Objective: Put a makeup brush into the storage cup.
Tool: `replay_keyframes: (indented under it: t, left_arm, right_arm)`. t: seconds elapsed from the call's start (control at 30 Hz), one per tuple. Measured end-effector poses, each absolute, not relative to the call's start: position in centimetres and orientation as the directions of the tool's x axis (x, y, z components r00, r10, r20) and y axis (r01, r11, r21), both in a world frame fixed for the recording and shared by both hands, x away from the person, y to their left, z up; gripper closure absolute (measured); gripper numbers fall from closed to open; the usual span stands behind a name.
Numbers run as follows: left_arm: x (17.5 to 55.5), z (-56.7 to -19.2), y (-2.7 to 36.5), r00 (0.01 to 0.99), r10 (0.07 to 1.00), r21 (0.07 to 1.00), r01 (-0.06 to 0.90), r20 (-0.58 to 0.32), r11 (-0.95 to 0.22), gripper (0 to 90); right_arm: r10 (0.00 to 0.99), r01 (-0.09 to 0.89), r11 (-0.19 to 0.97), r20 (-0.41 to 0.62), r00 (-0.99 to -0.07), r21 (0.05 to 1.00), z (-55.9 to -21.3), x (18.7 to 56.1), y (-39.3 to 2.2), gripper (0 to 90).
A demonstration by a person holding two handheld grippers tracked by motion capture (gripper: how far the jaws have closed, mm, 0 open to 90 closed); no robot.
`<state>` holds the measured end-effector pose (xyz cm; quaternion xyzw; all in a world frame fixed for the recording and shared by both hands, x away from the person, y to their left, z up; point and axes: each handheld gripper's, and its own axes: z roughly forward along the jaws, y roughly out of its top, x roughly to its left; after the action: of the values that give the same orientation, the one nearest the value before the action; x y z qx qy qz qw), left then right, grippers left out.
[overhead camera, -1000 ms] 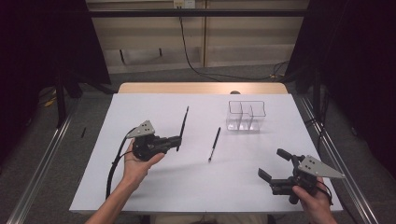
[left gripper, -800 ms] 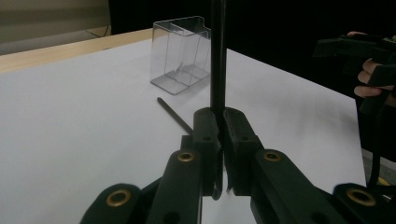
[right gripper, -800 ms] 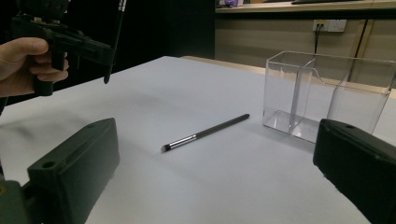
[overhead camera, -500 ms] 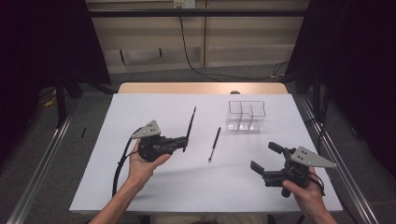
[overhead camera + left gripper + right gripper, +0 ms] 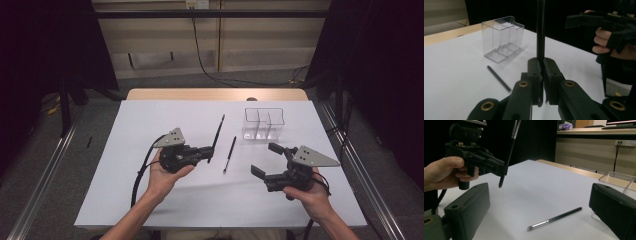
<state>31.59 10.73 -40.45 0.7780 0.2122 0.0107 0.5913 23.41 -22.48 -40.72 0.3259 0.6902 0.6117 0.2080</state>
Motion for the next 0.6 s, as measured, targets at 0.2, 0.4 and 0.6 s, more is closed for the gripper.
replay_keyframes:
  t: [0.2, 0.4, 0.6]
  left_arm:
    - [31.7, -39.7, 9.6, 0.921, 0.32, 0.935, 0.294, -0.221, -0.2, 84.7]
    - [31.3, -40.5, 8.4, 0.931, 0.299, 0.929, 0.286, -0.21, -0.235, 84.7]
    - [31.2, -40.6, 8.3, 0.933, 0.295, 0.929, 0.283, -0.208, -0.24, 84.7]
  right_arm:
    - [0.682, 0.165, 0.027, 0.102, -0.724, 0.986, -39.5, 24.5, -21.6, 8.5]
    - [0.661, 0.177, 0.087, 0.076, -0.746, 0.98, -38.5, 25.3, -20.5, 10.1]
    - [0.652, 0.157, 0.087, 0.063, -0.756, 0.984, -37.7, 26.2, -19.0, 9.9]
